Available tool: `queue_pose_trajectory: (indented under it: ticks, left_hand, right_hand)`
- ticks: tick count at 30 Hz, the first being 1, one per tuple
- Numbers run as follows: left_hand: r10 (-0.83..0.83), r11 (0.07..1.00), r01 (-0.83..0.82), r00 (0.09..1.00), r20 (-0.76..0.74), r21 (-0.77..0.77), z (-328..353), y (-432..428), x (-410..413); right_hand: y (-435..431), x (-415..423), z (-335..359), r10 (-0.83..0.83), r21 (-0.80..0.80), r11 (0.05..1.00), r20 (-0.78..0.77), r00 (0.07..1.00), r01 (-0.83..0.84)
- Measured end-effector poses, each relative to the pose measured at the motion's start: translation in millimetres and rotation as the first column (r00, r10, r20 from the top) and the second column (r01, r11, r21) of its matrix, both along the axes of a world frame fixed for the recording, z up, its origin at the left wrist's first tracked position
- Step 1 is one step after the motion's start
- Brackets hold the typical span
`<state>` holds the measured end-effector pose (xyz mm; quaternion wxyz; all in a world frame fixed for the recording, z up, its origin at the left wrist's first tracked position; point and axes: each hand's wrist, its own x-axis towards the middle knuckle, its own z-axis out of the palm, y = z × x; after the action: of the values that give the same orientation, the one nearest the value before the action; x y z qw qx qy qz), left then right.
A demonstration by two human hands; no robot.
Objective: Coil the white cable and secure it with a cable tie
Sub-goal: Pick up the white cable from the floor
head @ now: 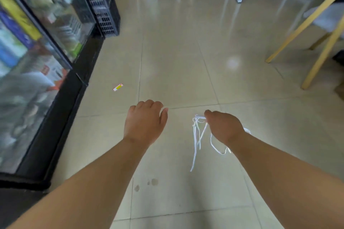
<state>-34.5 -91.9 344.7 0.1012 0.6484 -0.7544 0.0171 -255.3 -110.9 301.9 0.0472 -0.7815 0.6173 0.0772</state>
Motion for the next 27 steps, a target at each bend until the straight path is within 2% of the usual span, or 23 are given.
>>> queue_pose_trajectory:
  ticks: [3, 7, 12, 18, 27]
  left_hand:
    - [-0.037, 0.997, 0.037, 0.999, 0.005, -0.061, 95, -21, -11]
    - [-0.035, 0.997, 0.034, 0.999, -0.023, -0.065, 218, -50, -31]
    - [0.001, 0.992, -0.008, 0.998, -0.06, -0.129, 338, -80, -59]
    - [0.007, 0.977, -0.022, 0.998, -0.069, -0.211, 407, -135, -70]
    - [-0.077, 0.94, 0.081, 0.997, 0.024, -0.332, 472, -297, -72]
  right_hand:
    - [-14, -20, 106, -0.031, -0.021, 0.999, 0.001, 1.0, 0.031]
    - [-34, -53, 235, -0.051, -0.063, 0.997, 0.011, 0.999, 0.052]
    - [-63, -85, 357, -0.054, -0.166, 0.985, -0.006, 0.999, 0.052]
    - [-125, -94, 441, -0.088, -0.248, 0.965, -0.002, 0.996, 0.085]
    - [-263, -94, 492, -0.214, -0.271, 0.938, 0.037, 0.976, 0.216]
